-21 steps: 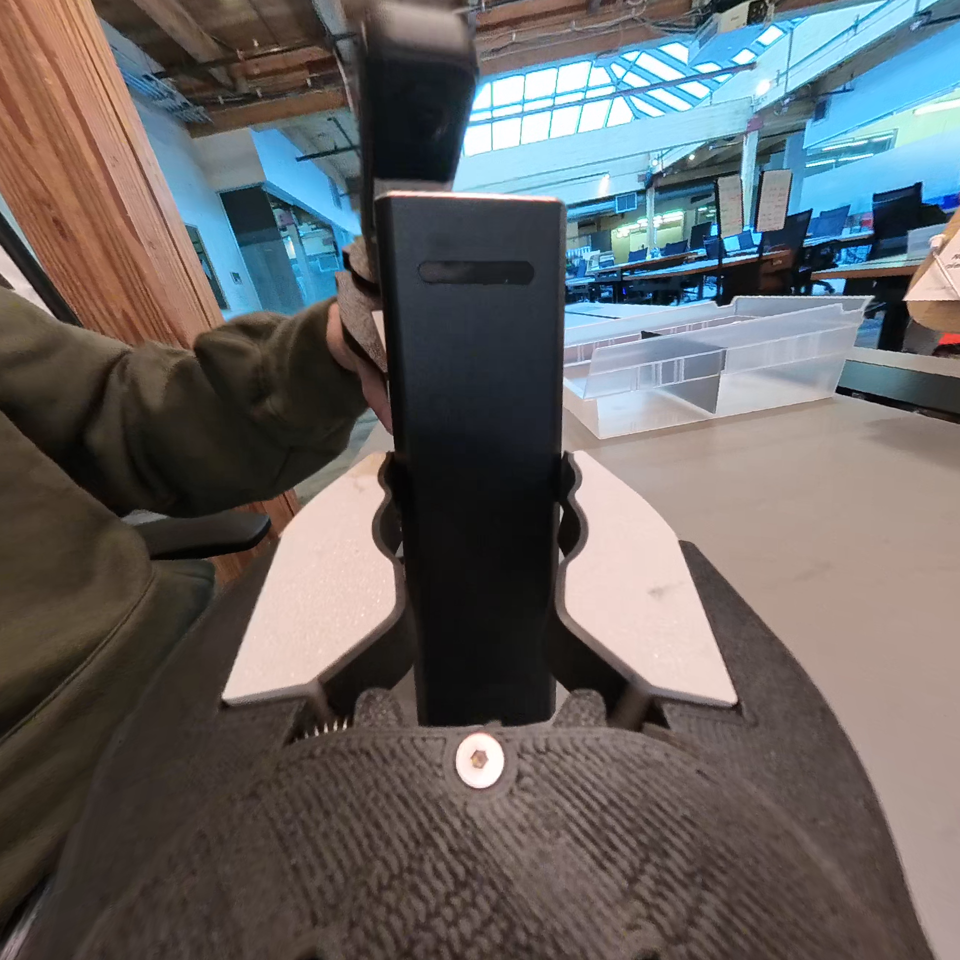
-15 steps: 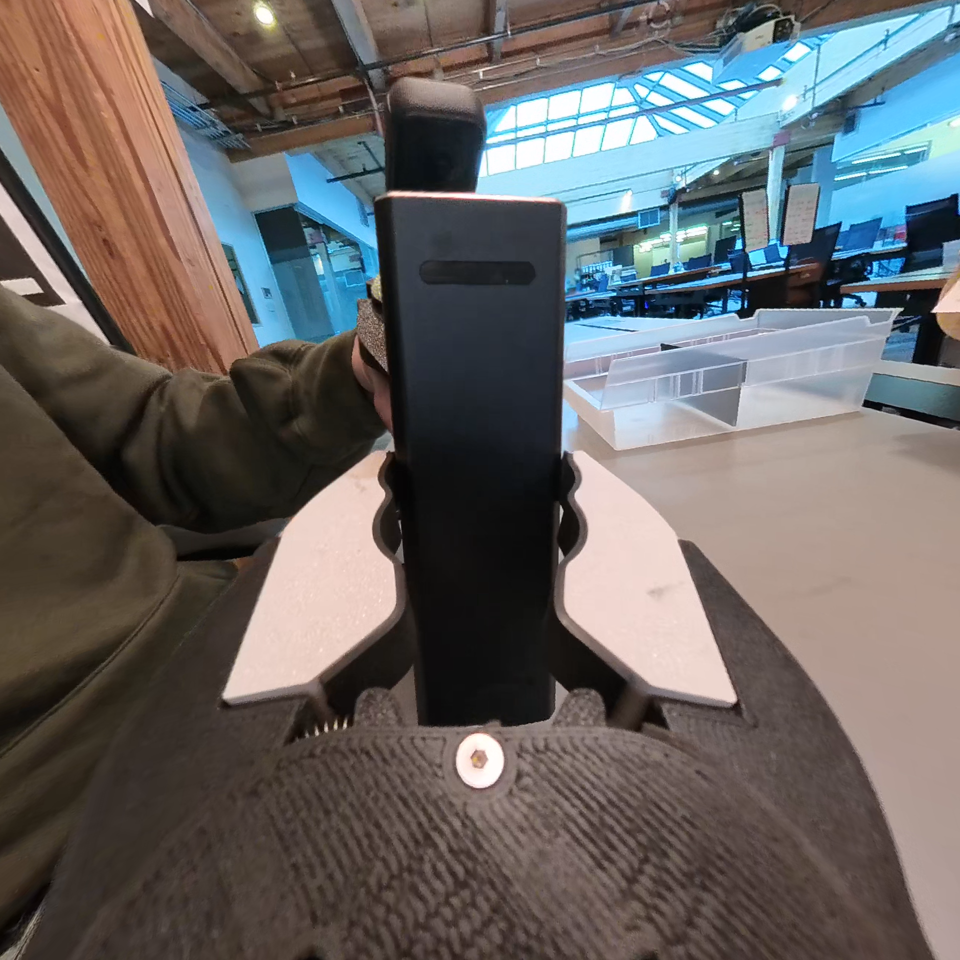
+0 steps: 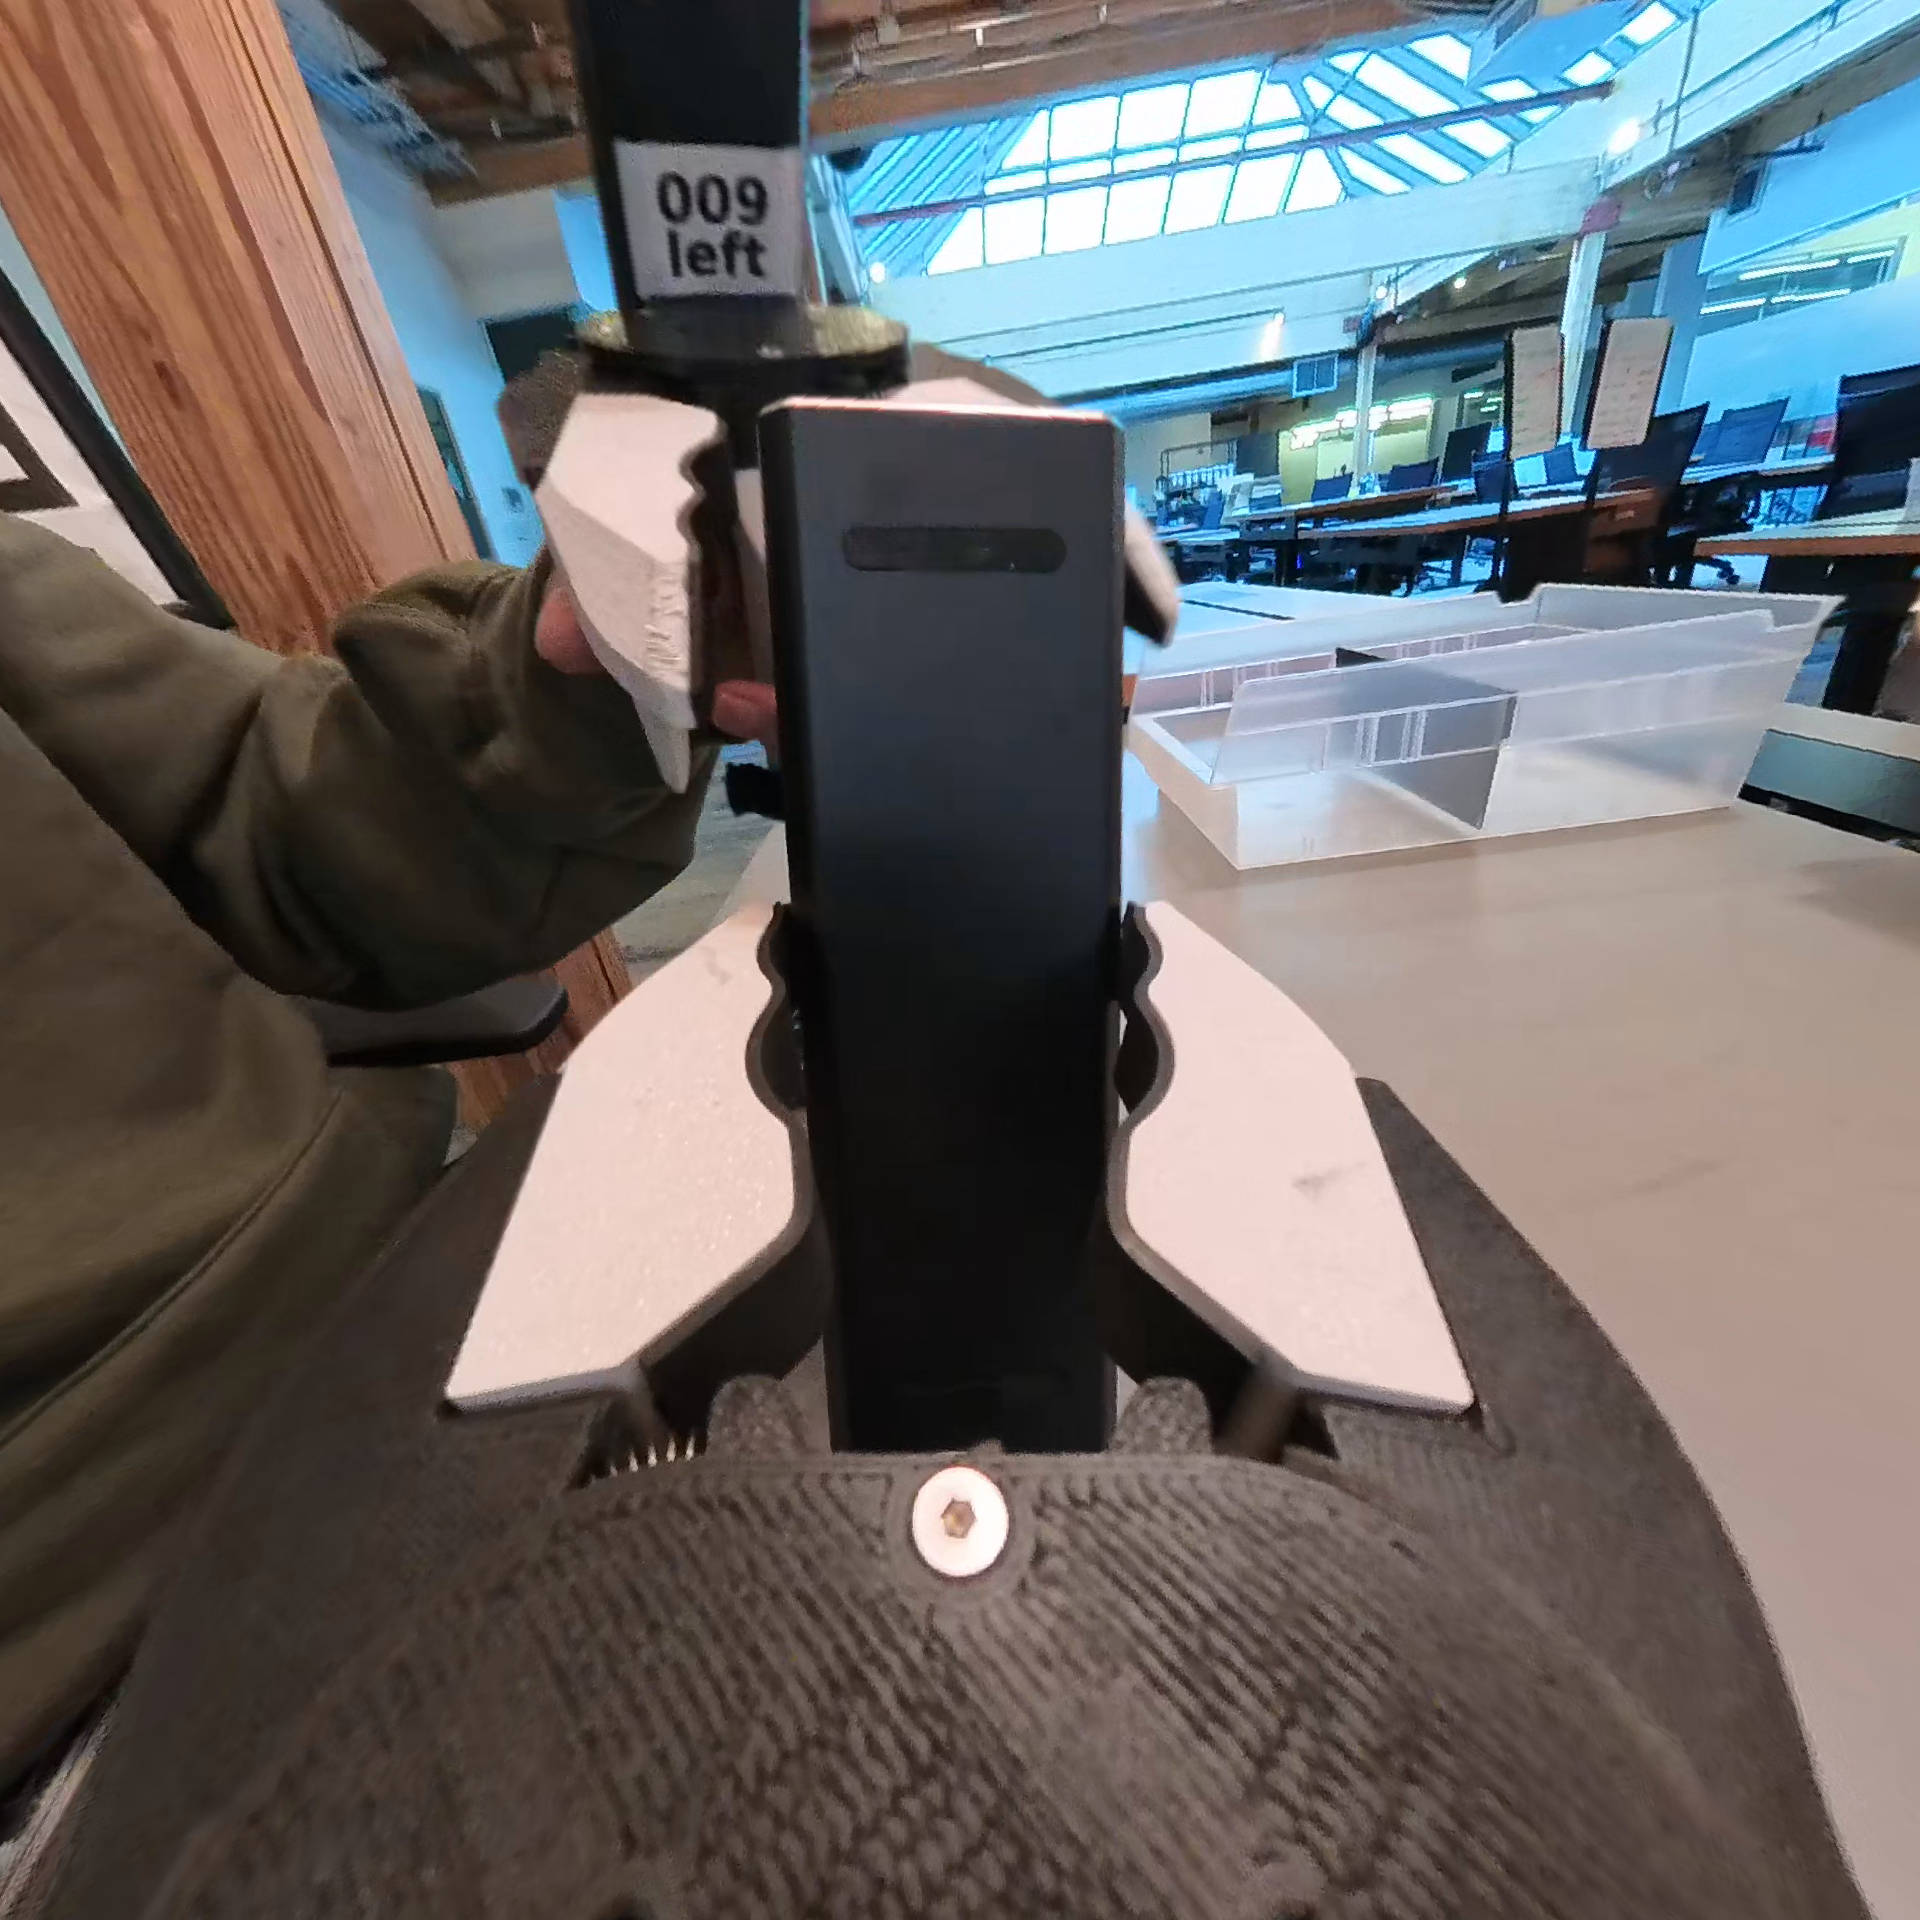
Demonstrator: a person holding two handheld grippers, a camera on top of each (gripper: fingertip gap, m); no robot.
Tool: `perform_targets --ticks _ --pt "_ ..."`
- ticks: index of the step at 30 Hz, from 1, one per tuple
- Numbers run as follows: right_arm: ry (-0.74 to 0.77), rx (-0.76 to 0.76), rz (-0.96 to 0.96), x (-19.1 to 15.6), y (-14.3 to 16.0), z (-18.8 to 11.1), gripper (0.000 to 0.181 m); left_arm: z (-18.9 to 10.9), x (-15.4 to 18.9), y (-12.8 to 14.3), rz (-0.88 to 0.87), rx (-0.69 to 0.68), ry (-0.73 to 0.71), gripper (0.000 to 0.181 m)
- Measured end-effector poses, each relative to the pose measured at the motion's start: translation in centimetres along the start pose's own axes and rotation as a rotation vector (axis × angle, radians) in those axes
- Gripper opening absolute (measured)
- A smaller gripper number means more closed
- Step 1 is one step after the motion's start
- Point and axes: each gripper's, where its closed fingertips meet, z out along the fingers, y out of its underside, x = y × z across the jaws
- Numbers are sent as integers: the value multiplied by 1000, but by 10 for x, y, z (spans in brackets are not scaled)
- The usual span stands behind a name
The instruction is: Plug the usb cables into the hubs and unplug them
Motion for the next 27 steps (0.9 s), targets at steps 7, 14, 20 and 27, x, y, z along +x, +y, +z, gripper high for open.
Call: perform_targets --ticks 7,14,20,27 --pt "20 -16 -34 -1 2 2 60 17 6 -11 189 -30 57 60" --pt "11 20 -15 0 -2 -1 63 19 10 -8 316 -106 116 60" --pt "47 15 -20 3 -2 0 68 26 13 -5 365 -135 131 59" --pt "87 -45 -53 6 5 6 64 25 10 -3 374 -167 142 60"
